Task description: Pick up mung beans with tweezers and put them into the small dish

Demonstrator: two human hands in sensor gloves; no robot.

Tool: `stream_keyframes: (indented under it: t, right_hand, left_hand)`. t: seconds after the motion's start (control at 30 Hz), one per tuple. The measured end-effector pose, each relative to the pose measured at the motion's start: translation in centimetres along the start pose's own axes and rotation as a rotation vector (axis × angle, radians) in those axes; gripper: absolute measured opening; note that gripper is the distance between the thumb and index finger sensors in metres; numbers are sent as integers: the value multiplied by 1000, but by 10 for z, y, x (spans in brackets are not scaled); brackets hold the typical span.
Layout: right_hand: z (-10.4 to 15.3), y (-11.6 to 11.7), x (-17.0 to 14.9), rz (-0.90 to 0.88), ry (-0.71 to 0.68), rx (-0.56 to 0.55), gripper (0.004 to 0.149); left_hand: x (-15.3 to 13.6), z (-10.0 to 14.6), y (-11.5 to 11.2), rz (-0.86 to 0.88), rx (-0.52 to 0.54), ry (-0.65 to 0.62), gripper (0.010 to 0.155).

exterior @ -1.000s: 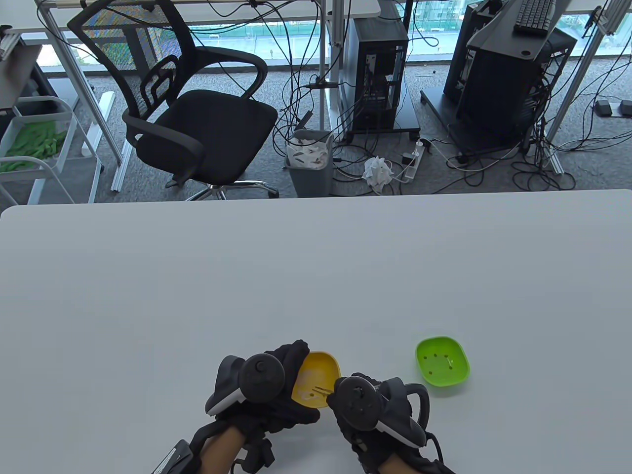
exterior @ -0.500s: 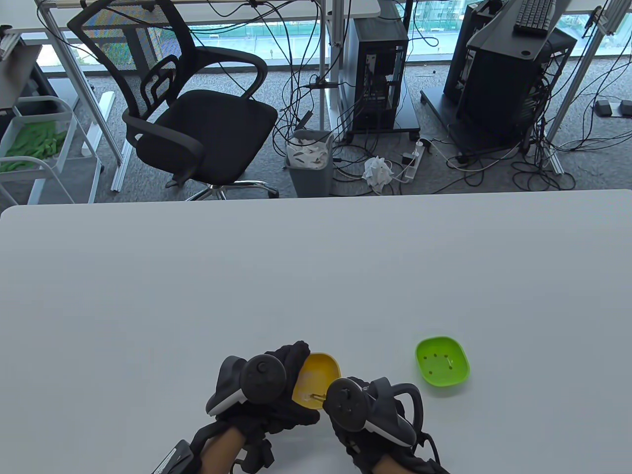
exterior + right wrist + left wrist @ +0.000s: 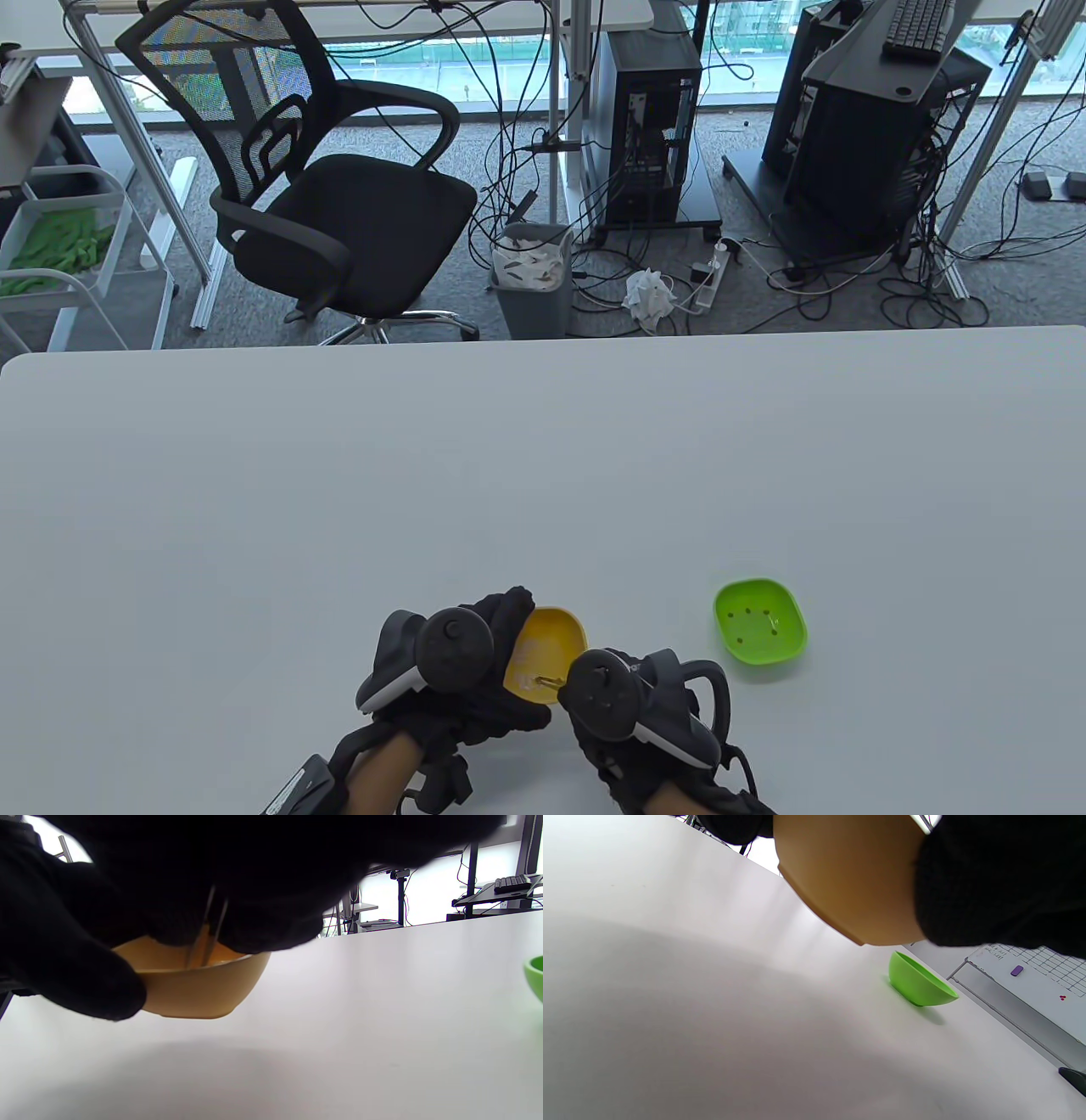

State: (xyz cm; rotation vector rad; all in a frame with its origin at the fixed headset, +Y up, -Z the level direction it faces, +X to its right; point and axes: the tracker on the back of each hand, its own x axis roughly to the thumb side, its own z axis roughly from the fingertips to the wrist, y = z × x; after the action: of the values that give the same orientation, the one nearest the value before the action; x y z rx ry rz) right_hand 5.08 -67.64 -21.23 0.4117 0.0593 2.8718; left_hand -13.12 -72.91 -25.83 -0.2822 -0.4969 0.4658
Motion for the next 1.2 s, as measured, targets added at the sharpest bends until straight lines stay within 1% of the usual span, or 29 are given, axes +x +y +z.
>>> stream_keyframes:
  t: [0.2,0.4,0.47,0.5,0.53,0.6,0.67,0.7,0.73,0.77,0.83,0.9,0.97,1.03,1.1,1.2]
  right_hand:
    - [5,-11,-4,-27,9,-63,34]
    - [10,-29,-29,-71,87,-152,34]
    - [13,-36,-42,-82,128,-183,35]
    - [16,-42,-55,-95,165,-210,34]
    - [17,-44,-60,-100,180,-218,35]
    - [22,-51,-80,-116,240,-245,35]
    - [27,-55,-100,-119,302,-269,34]
    - [31,-58,-116,-120,348,-279,34]
    - [33,-59,-123,-123,366,-283,35]
    - [37,-60,-140,-132,417,-294,35]
    - [43,-60,-162,-144,487,-308,35]
    - [47,-59,-177,-154,536,-315,35]
    - [52,-52,-194,-164,585,-312,35]
    - [53,-45,-201,-138,603,-310,35]
    - [52,-39,-205,-142,611,-283,35]
    - [48,-34,-207,-118,614,-265,35]
  left_hand:
    - [-1,0,0,3,2,5,123]
    - [-2,-1,1,12,-2,11,122]
    - [-2,-1,1,11,-6,10,122]
    - [-2,-1,1,9,-7,10,122]
    - [-2,-1,1,9,-7,10,122]
    - [-2,-1,1,9,-7,9,122]
    - [-2,-1,1,8,-8,10,122]
    - [-2,-1,1,8,-8,9,122]
    - [-2,-1,1,8,-7,8,122]
    - [-2,-1,1,7,-6,7,122]
    - [-2,-1,1,5,-3,6,122]
    - [-2,-1,1,4,-3,6,122]
    - [-2,-1,1,1,-4,6,122]
    - [-2,-1,1,-1,-4,7,122]
    - [-2,-1,1,0,-3,8,122]
    - [-2,0,2,6,5,9,122]
